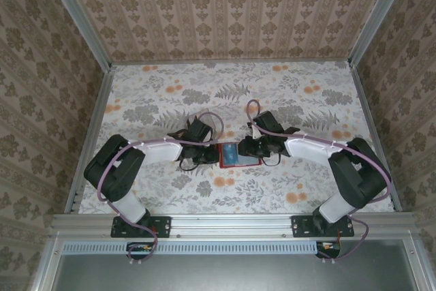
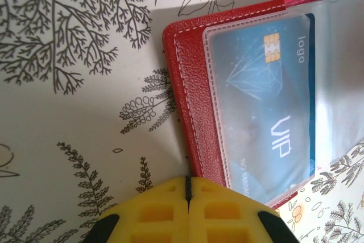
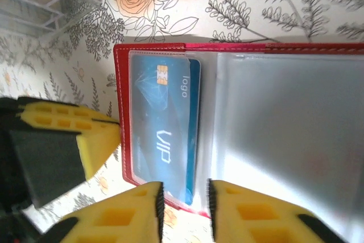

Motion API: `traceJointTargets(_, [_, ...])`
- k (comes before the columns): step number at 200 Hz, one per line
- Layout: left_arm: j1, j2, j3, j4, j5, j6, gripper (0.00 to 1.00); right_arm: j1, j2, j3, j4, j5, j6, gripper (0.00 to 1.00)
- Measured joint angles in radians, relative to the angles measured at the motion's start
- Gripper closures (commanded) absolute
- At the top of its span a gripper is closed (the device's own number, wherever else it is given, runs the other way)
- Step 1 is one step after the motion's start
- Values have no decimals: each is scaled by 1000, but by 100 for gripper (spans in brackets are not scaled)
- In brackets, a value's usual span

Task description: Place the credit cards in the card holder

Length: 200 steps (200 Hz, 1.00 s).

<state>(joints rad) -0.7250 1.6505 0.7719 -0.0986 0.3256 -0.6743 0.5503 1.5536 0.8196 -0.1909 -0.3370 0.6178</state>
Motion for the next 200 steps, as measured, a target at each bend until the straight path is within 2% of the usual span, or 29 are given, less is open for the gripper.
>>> traceJointTargets(43, [-1, -12, -26, 39, 0, -8, 100, -19, -29, 3, -111, 60, -81, 57])
traceJointTargets(68, [-1, -14, -27, 40, 0, -11, 100, -24, -29, 2, -133, 88, -94, 47])
traceJointTargets(108, [-1, -21, -33, 37, -5, -11, 100, -24, -27, 1, -134, 106, -91, 50])
traceJointTargets(168, [-2, -27, -39, 39, -11, -15, 100, -24, 43, 6, -131, 102, -95, 50])
traceJointTargets(183, [-3, -31, -43, 40, -13, -19, 100, -24, 44, 8, -131, 101, -97, 59])
traceJointTargets(200, [-3, -31, -43, 41, -12, -23, 100, -24, 46, 8, -131, 97, -103, 63])
